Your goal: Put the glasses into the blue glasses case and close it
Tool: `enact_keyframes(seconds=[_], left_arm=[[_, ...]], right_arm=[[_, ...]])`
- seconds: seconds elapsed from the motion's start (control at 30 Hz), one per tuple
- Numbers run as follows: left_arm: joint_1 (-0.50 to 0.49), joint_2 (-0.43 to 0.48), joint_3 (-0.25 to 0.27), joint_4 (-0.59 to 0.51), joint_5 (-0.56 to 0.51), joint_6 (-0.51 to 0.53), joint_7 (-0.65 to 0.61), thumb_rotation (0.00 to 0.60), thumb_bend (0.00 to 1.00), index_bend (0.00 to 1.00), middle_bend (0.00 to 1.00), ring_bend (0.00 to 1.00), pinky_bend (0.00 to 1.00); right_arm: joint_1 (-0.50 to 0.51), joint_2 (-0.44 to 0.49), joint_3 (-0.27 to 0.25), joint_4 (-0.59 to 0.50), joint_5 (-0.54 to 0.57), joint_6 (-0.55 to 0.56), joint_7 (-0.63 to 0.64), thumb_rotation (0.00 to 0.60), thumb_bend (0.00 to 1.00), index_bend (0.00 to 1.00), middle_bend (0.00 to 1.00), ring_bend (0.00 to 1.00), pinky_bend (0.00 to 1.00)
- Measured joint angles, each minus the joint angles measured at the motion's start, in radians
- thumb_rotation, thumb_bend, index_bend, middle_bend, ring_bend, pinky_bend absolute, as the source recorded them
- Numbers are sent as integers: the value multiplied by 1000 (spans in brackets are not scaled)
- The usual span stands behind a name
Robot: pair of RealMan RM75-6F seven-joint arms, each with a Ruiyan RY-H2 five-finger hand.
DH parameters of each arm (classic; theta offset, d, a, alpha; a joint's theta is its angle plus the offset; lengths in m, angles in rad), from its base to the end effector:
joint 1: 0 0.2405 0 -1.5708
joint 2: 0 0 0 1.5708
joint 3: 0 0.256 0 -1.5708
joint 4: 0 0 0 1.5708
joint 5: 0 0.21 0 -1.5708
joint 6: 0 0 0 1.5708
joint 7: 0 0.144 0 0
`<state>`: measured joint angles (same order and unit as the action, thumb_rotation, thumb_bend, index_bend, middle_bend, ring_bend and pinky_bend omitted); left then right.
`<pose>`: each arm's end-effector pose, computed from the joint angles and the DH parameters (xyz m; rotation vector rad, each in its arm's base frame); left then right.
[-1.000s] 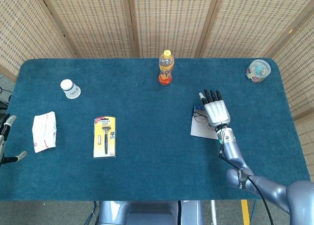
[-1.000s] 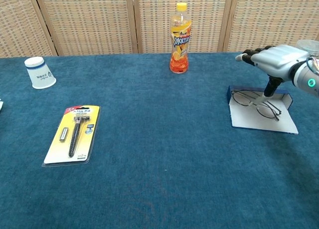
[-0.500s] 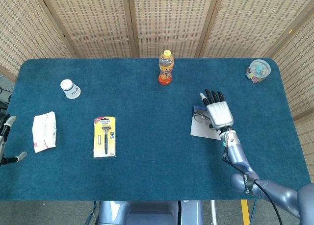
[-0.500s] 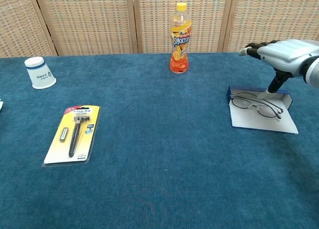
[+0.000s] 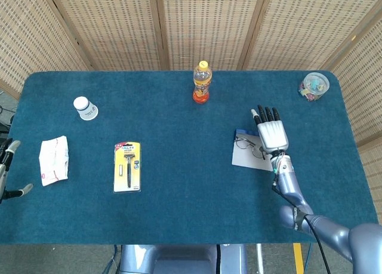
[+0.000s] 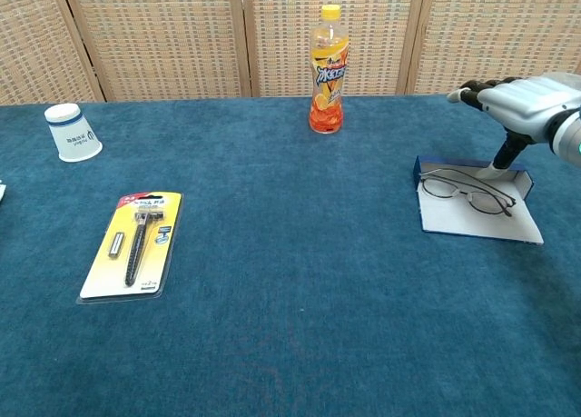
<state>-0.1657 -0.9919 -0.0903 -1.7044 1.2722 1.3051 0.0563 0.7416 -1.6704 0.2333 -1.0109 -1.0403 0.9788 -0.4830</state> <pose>-0.3205 0.2106 0.1854 -1.3368 -0.9924 -0.7285 -0.2239 -0.4082 0.0112 1.6201 -0.6763 0.6377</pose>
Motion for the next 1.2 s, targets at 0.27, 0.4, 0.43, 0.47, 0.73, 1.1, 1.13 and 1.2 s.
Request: enact_keyframes(seconds=[0.27,0.4,0.43,0.47,0.73,1.1,1.13,1.2], left_arm=[[-6,4,-4,3,-14,-14,-8,600,0,0,0,0,0],[-8,5,-5,4,-17,-19,-11,600,0,0,0,0,0],[-9,5,-5,5,-18,-20,-11,600,0,0,0,0,0],[-9,5,-5,5,-19,-21,-11,600,0,0,0,0,0],[-13,3,-6,5,-25,-25,-3,600,0,0,0,0,0],[-12,3,-4,4,-23,-21,-4,600,0,0,0,0,0],[-12,3,-4,5,-23,-21,-5,600,0,0,0,0,0],[-12,3,-3,5,-22,-21,-5,600,0,0,0,0,0]], right_arm=[[17,-58,-4,78,-6,-16,-13,600,128,0,0,0,61],[21,-74,-3,104,-6,-24,-17,600,137,0,0,0,61],[22,-78,-3,111,-5,-28,-19,600,158,0,0,0,61],[22,-79,-2,112,-5,-31,-17,600,187,0,0,0,61],[11,-38,-1,26,-28,-38,36,600,416,0,0,0,61],[-31,25,13,-181,-51,-73,300,600,1000,0,0,0,61],[-39,34,13,-212,-53,-81,339,600,1000,0,0,0,61],[-52,47,12,-258,-57,-90,385,600,1000,0,0,0,61]])
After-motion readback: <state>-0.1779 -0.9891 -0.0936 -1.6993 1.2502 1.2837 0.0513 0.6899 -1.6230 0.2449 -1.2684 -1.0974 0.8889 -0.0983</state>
